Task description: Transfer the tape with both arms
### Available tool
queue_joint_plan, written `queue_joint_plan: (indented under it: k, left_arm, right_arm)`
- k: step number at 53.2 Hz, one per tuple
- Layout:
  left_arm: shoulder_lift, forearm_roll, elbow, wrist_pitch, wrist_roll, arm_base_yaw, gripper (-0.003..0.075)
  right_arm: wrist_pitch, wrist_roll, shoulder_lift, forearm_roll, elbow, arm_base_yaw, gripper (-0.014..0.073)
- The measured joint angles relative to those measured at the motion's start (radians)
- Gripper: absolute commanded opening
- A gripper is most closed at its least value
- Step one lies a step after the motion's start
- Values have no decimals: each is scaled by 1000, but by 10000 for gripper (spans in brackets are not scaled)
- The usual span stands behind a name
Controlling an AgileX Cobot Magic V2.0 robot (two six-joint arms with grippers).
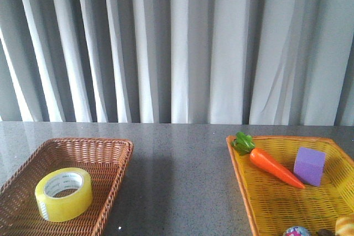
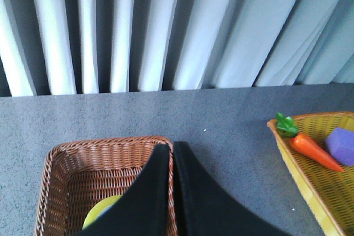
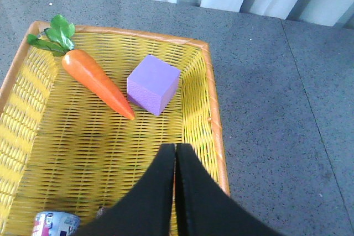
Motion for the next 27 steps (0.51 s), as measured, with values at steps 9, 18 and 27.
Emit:
queue_joint_plan:
  k: [9, 18, 27]
  left_arm:
    - [-75, -11, -4, 3, -9, 0, -7]
    - [-107, -13, -4, 4, -10, 0, -7]
    - [-109, -13, -4, 4, -10, 0, -7]
  right_arm:
    - [0, 0, 0, 0, 0, 0, -9]
    - [0, 0, 0, 0, 0, 0, -9]
    - [0, 0, 0, 0, 0, -2, -9]
